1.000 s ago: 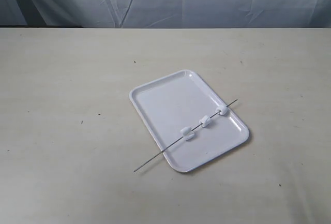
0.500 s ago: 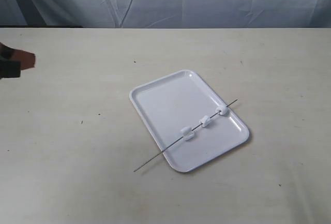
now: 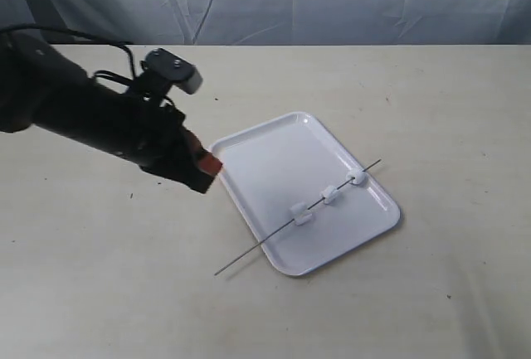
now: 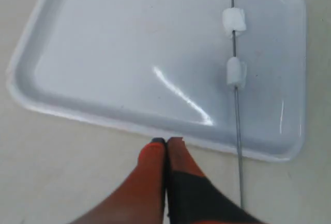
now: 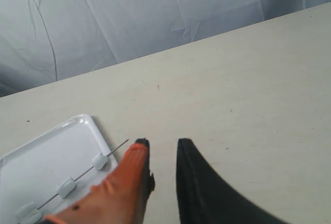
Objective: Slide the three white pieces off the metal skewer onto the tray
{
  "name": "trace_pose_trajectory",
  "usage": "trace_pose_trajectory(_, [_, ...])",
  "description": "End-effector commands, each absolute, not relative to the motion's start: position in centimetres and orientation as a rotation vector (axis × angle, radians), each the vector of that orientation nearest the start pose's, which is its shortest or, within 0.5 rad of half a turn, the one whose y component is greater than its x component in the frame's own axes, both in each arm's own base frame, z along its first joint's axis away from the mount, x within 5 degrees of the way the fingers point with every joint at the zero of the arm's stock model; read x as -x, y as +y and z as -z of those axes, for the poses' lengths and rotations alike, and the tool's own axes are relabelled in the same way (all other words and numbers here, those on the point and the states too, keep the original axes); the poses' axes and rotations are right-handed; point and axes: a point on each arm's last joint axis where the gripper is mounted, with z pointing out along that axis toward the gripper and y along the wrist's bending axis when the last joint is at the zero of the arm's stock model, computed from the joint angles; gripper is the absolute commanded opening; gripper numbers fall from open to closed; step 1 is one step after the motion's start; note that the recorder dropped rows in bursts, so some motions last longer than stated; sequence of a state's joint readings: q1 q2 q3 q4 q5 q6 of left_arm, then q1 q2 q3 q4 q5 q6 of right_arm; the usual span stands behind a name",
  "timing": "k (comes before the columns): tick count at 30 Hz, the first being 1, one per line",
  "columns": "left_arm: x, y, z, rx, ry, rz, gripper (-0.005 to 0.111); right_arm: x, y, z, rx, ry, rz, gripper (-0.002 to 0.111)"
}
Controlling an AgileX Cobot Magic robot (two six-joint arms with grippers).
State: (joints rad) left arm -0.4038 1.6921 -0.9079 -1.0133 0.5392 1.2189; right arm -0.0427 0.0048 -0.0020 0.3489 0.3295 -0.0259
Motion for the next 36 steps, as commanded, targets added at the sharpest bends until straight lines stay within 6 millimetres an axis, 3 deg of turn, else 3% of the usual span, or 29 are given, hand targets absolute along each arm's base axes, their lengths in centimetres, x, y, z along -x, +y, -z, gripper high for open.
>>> trace_pose_trajectory(1, [-28.7, -20.2, -18.4, -1.005, 2.306, 0.613, 0.0, -5.4, 0.8, -18.6, -0.23, 1.778, -0.288, 0.019])
trace_pose_trajectory(6, [-29.2, -23.0, -18.9, -1.043, 2.303, 0.708, 0.001, -5.4, 0.8, -18.6, -0.23, 1.778, -0.288, 0.019])
trace_pose_trajectory(11, [-29.3, -24.7, -17.0, -1.116, 2.444, 0.729, 0.017, -5.4, 0.8, -18.6, -0.23, 1.778, -0.288, 0.019])
trace_pose_trajectory(15, [-28.8, -25.3, -15.3, -1.195, 2.559, 0.642, 0.027, -5.4, 0.8, -18.5, -0.229, 1.786, -0.29, 0.019])
trace_pose_trajectory(23, [-28.2, -25.6, -14.8, -1.198, 2.627, 0.625, 0.028, -5.4, 0.8, -18.5, -0.229, 1.786, -0.29, 0.019])
trace_pose_trajectory(28, [-28.3, -26.3, -14.7, -1.172, 2.572, 0.598, 0.028, -5.4, 0.8, -18.5, -0.229, 1.786, -0.29, 0.019])
trace_pose_trajectory(36, [-27.8, -27.7, -12.9, -1.243, 2.59, 0.591, 0.028, -5.4, 0.8, -18.5, -0.229, 1.786, -0.29, 0.019])
